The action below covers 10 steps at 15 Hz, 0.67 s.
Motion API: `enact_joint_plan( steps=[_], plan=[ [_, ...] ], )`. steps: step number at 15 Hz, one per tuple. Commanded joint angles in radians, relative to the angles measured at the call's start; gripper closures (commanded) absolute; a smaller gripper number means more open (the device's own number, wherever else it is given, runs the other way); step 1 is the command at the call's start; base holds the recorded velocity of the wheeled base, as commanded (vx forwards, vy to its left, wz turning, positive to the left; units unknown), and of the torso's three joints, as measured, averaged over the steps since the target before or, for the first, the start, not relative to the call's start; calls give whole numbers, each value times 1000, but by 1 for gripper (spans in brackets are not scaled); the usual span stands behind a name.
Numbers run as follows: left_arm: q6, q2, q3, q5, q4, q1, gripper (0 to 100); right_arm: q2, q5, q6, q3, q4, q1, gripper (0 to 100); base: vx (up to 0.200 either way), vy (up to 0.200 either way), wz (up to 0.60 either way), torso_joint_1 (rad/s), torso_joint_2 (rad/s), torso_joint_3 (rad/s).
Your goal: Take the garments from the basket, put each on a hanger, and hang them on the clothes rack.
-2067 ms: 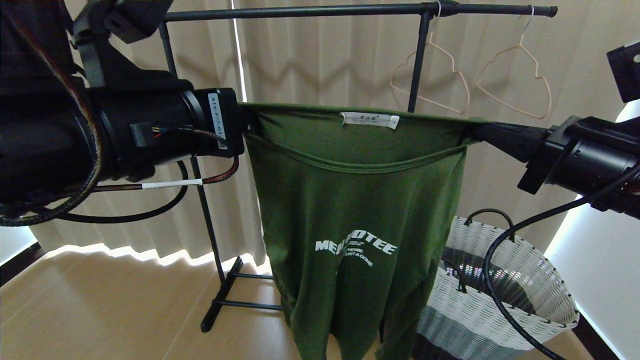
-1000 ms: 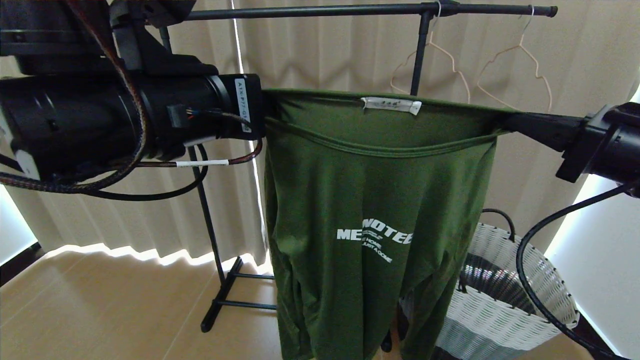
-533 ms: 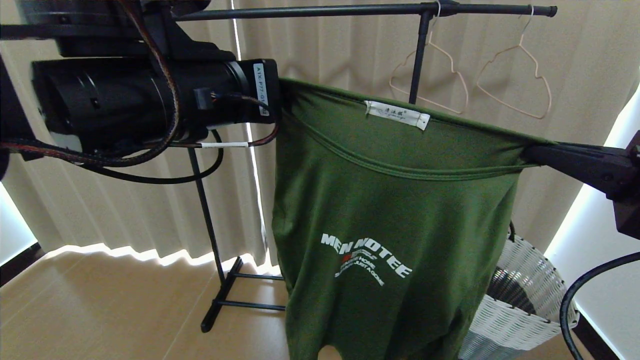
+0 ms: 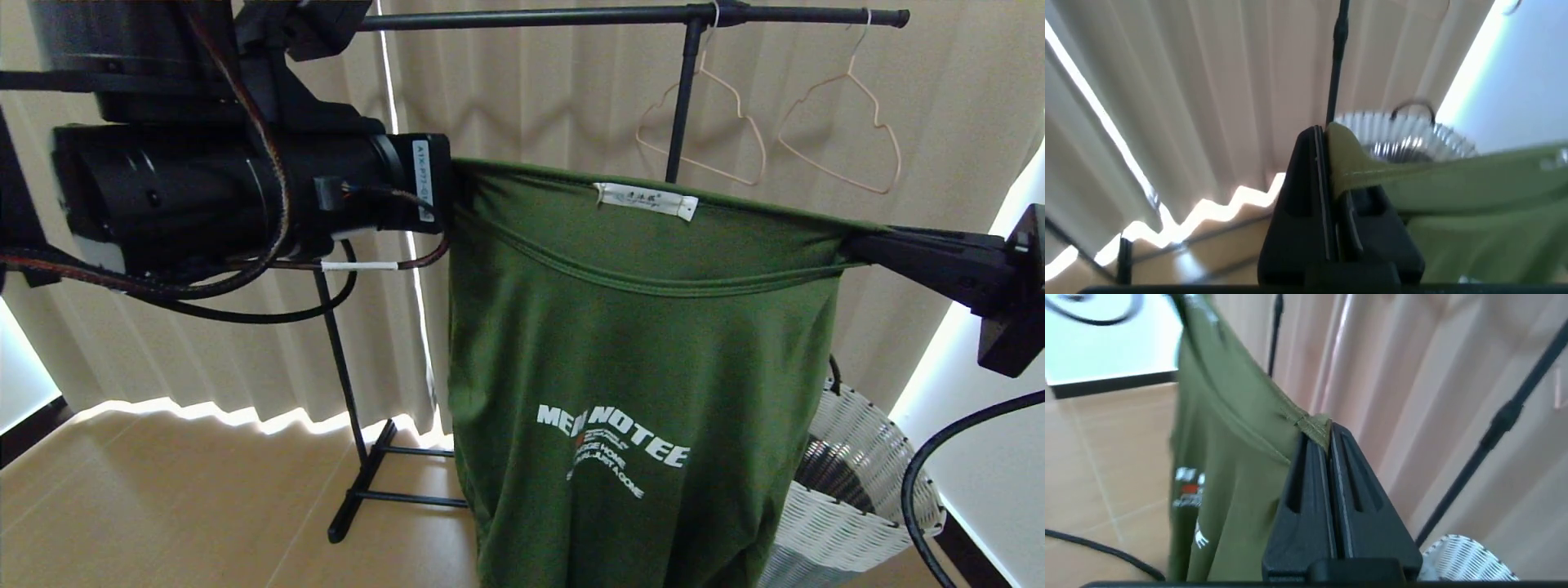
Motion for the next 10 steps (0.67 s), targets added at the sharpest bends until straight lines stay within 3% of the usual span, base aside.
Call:
enact_joint_plan(
  steps=[1, 5, 10],
  plan=[
    [1, -66, 24, -6, 70, -1, 100, 77, -7, -1, -60, -7, -8, 100, 0, 0, 0, 0, 0, 0],
    [2, -111, 79, -9, 116, -29, 100, 210, -7, 4, -215, -11, -8, 100, 0, 0, 0, 0, 0, 0],
    [1, -152, 142, -9, 115, -107, 100, 273, -5, 56, -281, -48, 5, 100, 0, 0, 0, 0, 0, 0]
  ],
)
